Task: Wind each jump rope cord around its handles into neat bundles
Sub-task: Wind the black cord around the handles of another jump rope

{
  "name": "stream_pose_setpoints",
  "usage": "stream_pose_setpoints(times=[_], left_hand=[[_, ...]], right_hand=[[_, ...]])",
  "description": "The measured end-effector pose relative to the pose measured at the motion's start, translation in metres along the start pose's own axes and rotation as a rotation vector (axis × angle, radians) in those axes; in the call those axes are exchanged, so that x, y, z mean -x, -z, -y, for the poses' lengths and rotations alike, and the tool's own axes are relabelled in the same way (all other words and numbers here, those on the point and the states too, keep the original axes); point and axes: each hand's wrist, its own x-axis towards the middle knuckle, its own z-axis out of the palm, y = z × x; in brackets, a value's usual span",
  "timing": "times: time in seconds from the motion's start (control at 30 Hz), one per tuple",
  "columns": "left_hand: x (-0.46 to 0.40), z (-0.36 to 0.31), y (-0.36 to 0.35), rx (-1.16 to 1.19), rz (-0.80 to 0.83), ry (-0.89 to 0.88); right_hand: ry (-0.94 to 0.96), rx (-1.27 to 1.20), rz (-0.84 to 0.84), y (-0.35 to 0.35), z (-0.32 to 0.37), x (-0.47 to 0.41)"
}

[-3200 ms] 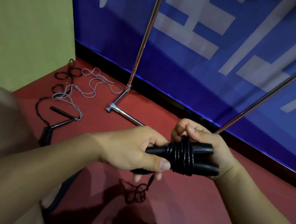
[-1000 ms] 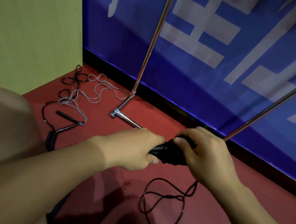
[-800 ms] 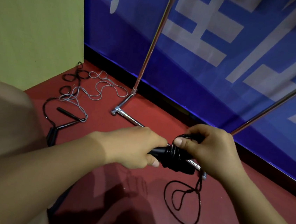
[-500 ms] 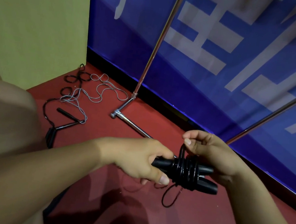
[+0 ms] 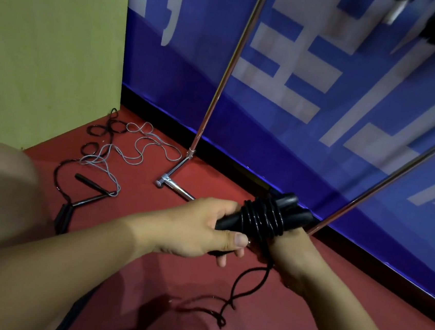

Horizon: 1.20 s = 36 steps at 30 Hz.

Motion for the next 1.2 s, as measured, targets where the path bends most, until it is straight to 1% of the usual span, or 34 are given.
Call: stream_pose_setpoints(times=[0.1, 0.17, 0.27, 0.37, 0.43, 0.5, 0.57, 0.63, 0.83, 1.03, 1.1, 1.2], left_hand=[[-0.002, 0.001, 0.001, 0.018, -0.075, 0.031], [-0.003, 0.002, 0.003, -0.006, -0.155, 0.051], [-0.005, 0.003, 0.006, -0.019, -0.285, 0.074], [-0.006, 0.003, 0.007, -0.053, -0.393, 0.101], [-0.007, 0.003, 0.006, -0.086, -0.412, 0.105], [-0.007, 0.004, 0.006, -0.110, -0.400, 0.104], [-0.007, 0.004, 0.007, -0.139, -0.395, 0.104], [-0.007, 0.003, 0.006, -0.166, -0.412, 0.107], [-0.008, 0.004, 0.008, -0.276, -0.507, 0.134], [-0.009, 0.008, 0.016, -0.412, -0.579, 0.165], [-0.008, 0.010, 0.017, -0.510, -0.585, 0.182], [-0.007, 0.008, 0.015, -0.702, -0.538, 0.236]], right_hand=[[-0.034, -0.033, -0.039, -0.006, -0.004, -0.002], [-0.044, -0.022, -0.067, -0.009, -0.008, -0.002], [-0.024, 0.076, -0.079, -0.011, -0.010, 0.000], [0.003, 0.190, -0.047, -0.012, -0.009, 0.004], [0.069, 0.356, -0.053, -0.014, -0.009, 0.008], [0.158, 0.537, -0.095, -0.016, -0.008, 0.015], [0.241, 0.615, -0.110, -0.019, -0.006, 0.022], [0.283, 0.656, -0.111, -0.020, -0.006, 0.027], [0.243, 0.610, -0.159, -0.018, -0.001, 0.034], [0.112, 0.554, -0.117, -0.012, 0.004, 0.031], [0.130, 0.550, -0.134, -0.011, 0.003, 0.032], [0.201, 0.576, -0.165, -0.015, 0.002, 0.038]])
